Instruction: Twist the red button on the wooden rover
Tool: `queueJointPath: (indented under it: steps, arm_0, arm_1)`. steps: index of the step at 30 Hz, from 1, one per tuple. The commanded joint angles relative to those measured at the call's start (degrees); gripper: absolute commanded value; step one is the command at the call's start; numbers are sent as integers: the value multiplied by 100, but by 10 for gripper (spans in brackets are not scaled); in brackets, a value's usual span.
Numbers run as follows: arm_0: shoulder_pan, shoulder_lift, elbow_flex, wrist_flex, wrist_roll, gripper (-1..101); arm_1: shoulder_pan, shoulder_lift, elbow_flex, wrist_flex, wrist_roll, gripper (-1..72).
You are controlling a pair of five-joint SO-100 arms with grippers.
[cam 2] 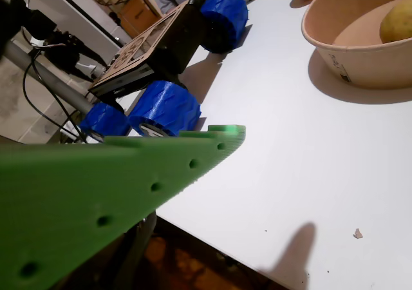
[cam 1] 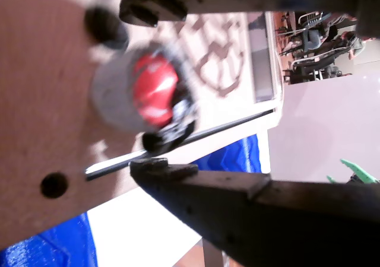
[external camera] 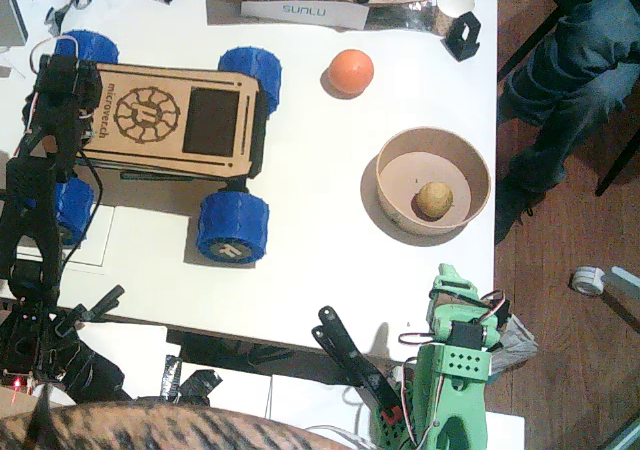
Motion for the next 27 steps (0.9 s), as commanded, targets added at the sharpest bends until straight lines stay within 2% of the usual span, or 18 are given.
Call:
queueJointPath:
  steps: [1,14,24,27]
  arm_0:
    - [35,9,-264,-79,88,275]
    - [79,-308,-264,-246,88,268]
    - [492,-369,-264,-264,88,263]
    - [439,-369,-264,-264,79,233]
  arm_1:
    - [26,-26,-35,-26,0,204]
    - [26,-26,-35,-26,0,204]
    - [26,-26,-35,-26,0,204]
    - [26,-26,-35,-26,0,204]
